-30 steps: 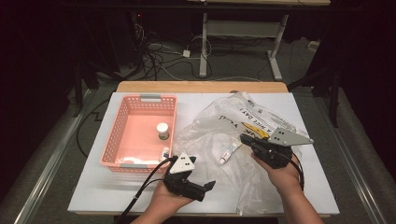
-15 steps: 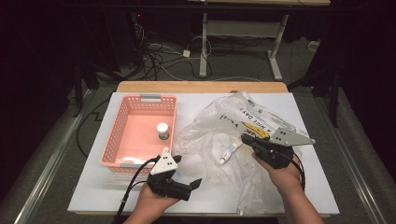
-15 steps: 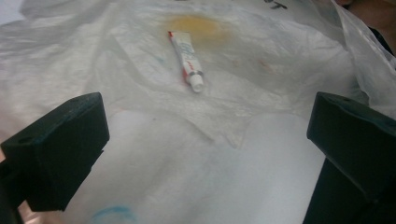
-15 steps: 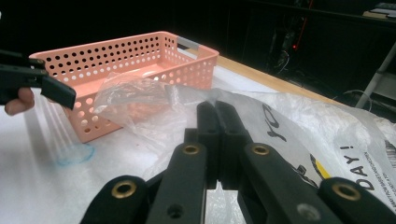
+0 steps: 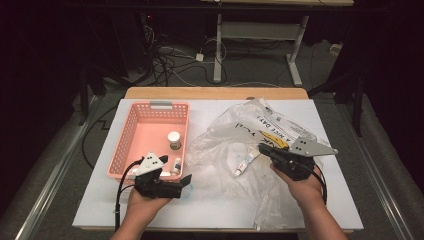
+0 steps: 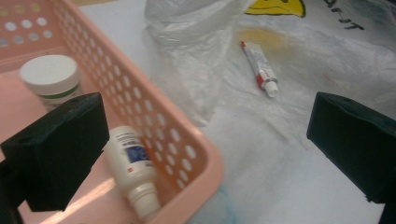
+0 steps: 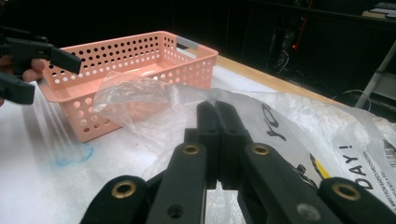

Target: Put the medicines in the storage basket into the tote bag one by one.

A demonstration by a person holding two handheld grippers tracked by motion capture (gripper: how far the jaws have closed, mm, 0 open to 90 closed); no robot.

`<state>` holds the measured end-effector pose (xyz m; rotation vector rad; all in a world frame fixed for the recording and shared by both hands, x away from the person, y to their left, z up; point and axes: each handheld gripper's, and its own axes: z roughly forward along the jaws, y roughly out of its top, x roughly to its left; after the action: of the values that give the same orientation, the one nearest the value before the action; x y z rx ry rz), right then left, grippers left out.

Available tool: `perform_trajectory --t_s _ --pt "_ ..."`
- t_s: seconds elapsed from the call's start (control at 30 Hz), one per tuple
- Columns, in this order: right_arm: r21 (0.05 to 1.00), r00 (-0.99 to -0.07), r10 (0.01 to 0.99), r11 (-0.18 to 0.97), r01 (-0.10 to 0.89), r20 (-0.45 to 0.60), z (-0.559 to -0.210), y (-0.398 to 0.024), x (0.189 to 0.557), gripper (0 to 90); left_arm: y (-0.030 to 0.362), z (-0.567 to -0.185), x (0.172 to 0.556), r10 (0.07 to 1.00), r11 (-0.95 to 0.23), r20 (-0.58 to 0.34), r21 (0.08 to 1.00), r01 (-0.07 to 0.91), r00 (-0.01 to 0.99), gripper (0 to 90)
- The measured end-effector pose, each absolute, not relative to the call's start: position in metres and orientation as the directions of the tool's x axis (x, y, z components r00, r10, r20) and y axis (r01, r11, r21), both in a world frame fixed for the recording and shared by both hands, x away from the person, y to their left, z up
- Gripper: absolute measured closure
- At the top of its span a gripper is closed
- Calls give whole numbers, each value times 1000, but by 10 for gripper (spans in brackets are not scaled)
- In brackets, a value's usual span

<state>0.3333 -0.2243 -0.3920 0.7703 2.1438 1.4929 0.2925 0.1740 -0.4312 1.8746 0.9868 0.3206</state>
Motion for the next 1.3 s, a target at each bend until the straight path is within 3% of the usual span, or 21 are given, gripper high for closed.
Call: perform_trajectory --t_s 0.57,0.93,1.3 --pt "940 -764 644 275 203 -23 -393 -222 333 900 228 -430 305 843 -143 -177 836 530 508 0" --pt "940 -763 646 274 202 -24 -393 -222 333 900 230 -418 311 845 -134 -175 846 516 506 0" --pt "939 -764 644 276 206 -21 -394 -221 334 900 214 -393 345 832 -137 -174 856 499 527 0"
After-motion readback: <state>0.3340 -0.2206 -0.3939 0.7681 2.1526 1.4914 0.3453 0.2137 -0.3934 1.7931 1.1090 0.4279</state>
